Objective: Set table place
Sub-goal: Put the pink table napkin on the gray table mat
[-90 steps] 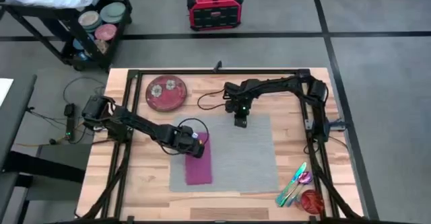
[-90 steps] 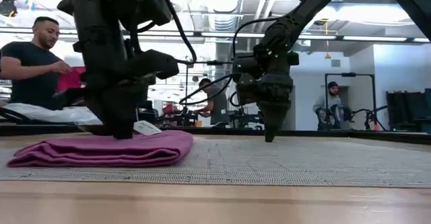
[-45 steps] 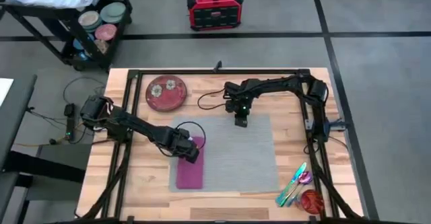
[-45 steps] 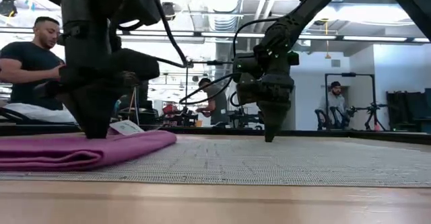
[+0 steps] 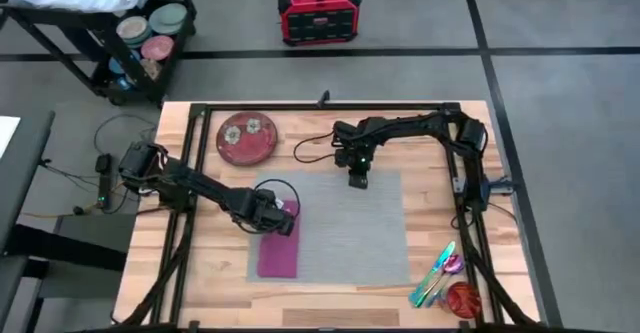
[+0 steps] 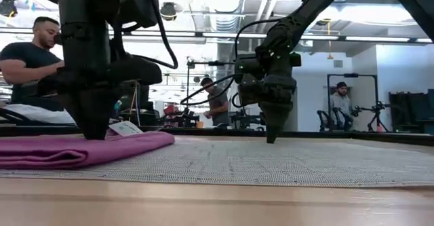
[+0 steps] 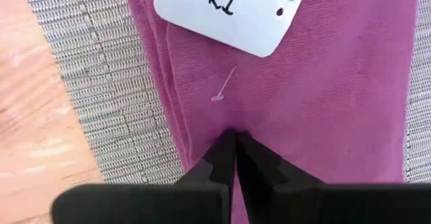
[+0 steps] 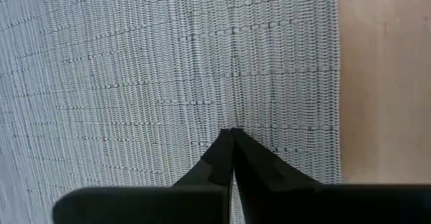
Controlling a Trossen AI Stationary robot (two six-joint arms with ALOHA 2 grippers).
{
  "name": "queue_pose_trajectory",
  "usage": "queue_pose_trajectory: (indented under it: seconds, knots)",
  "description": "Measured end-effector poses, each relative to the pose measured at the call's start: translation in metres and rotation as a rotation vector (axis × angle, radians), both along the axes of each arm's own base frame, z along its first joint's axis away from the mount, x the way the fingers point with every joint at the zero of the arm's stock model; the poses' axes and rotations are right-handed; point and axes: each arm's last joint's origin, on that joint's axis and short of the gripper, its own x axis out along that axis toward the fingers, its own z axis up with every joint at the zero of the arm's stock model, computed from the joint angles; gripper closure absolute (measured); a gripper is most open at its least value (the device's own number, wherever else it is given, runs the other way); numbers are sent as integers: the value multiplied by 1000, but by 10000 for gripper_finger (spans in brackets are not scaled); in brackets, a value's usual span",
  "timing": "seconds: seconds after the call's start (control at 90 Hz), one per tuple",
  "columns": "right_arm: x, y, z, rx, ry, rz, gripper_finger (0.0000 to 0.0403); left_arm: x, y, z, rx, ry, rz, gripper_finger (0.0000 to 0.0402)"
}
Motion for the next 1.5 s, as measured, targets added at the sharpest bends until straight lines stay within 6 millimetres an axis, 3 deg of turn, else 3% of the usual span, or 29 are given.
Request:
queue_pose_trajectory:
  seconds: [0.244,0.3,0.4,0.6,0.733,0.9,1.044,1.167,1.367,1.5]
  knots:
    - [1,0,0,-1,-10,8,403,9,2,21,48,-11,48,402]
    - [0,0,0,1,-5,9,403,6,9,32,87,-9,42,402]
    - [-2,1,0,10,15,9,403,14,14,61,104,-157,0,401]
    - [-5,8,2,41,67,-5,403,-3,24,91,199,-186,-75,401]
    - [-3,10,12,35,40,-50,403,-34,41,100,394,49,-126,402]
    - [6,7,45,4,-63,-72,403,-60,66,114,700,221,-94,401]
    - [12,4,84,-25,-175,-104,403,-68,89,111,789,224,-26,401]
    - [11,1,111,-35,-246,-135,403,-71,101,91,719,212,19,401]
    - [4,13,115,-81,-175,-157,403,-69,93,50,555,77,-16,401]
    - [4,27,100,-78,-111,-119,403,-66,85,33,506,-30,-36,401]
